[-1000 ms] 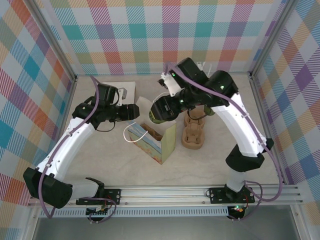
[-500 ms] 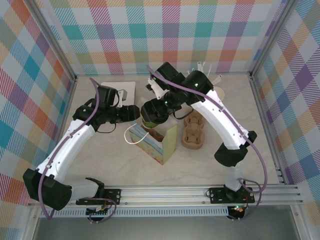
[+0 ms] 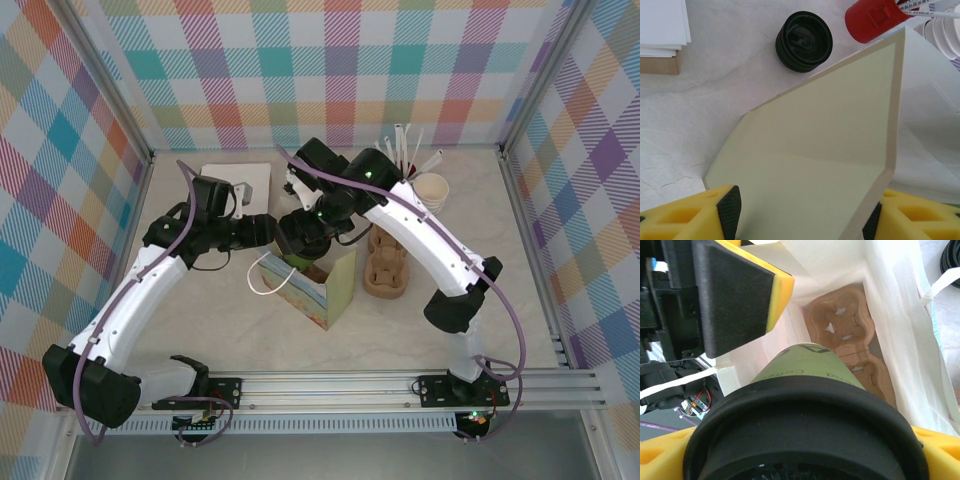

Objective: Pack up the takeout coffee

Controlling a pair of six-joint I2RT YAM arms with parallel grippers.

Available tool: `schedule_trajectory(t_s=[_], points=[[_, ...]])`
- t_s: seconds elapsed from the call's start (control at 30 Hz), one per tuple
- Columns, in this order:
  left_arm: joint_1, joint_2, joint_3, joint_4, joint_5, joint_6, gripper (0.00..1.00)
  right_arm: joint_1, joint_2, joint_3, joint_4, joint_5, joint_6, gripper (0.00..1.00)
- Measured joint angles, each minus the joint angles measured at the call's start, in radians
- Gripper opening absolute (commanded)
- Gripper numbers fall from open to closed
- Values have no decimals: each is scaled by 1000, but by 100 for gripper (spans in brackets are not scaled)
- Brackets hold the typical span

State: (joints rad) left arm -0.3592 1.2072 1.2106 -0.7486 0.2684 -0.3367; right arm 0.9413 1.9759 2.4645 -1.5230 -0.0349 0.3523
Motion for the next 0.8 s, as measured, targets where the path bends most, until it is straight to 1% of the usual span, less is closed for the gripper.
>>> schedule_trajectory(t_s=[0.13,0.5,0.8], points=[[0,-6,-12,0,-4,17,64,-11,0,-10,-4,5,3,89],[0,-7,-21,0,-8,32,64,-40,11,-16,-64,89,-5,89],[0,-7,-23,1,-7,38,64,-15,32,-16,-80,130,-62,88]])
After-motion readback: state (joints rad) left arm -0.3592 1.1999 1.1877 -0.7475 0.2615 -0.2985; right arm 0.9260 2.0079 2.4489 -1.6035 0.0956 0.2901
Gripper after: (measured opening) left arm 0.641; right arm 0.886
